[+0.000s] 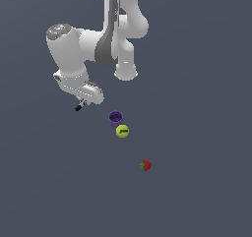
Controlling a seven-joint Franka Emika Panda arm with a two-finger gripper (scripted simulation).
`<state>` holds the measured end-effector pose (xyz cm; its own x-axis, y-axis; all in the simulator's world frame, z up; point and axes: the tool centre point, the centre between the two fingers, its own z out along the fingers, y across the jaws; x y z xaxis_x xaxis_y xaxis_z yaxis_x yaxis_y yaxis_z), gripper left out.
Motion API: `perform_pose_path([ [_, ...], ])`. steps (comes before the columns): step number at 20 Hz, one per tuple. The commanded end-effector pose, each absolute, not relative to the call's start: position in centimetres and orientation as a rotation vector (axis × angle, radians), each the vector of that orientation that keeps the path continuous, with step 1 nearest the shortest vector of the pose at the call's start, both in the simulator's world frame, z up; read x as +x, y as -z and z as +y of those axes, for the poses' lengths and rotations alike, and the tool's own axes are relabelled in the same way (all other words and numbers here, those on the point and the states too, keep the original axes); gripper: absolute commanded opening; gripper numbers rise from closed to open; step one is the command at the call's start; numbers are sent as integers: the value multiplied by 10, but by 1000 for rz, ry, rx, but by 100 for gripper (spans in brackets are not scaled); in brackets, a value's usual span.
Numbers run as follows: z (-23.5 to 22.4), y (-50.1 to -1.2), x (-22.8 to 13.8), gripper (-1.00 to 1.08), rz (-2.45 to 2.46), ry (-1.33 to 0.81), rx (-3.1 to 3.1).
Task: Pick up a designated object from a clutter of objects.
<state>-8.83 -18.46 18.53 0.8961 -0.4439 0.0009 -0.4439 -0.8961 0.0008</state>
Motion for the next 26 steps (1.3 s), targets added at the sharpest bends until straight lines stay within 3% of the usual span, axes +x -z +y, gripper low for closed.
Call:
perform_pose_path([
  [1, -185, -210, -88, -100, -716, 0, 3057],
  [17, -187, -362, -82, -100, -714, 0, 3058],
  [26, -188, -416, -78, -100, -711, 0, 3060],
])
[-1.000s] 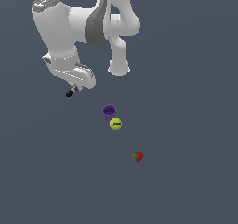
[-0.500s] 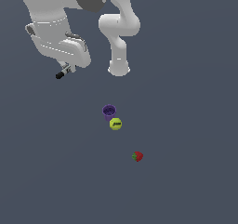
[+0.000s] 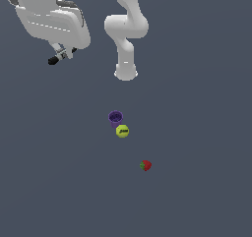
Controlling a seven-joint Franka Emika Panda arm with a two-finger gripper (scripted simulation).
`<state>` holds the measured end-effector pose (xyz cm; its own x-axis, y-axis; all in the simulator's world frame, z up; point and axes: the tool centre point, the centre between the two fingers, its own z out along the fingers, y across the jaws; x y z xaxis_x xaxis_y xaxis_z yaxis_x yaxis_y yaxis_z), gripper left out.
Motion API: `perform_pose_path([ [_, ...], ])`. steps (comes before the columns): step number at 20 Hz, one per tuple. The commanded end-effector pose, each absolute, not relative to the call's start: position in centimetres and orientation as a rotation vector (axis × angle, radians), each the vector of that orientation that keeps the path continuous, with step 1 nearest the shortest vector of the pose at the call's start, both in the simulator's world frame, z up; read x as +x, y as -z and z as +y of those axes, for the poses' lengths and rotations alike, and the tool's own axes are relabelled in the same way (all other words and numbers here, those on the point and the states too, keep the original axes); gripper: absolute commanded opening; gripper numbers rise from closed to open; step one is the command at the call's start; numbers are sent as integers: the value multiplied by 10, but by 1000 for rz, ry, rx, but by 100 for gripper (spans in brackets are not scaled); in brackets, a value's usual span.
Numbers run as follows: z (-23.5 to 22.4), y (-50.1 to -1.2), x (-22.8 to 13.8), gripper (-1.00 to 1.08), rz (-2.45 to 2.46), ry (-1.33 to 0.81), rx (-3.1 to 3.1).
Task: Pick up a designated object from a clutter of objects.
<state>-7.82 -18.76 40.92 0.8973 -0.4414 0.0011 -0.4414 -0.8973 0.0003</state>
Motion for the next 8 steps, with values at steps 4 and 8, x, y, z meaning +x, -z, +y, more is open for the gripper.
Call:
perform_pose_path([
  [4, -188, -427, -76, -100, -711, 0, 3060],
  [8, -188, -431, -76, -100, -711, 0, 3060],
])
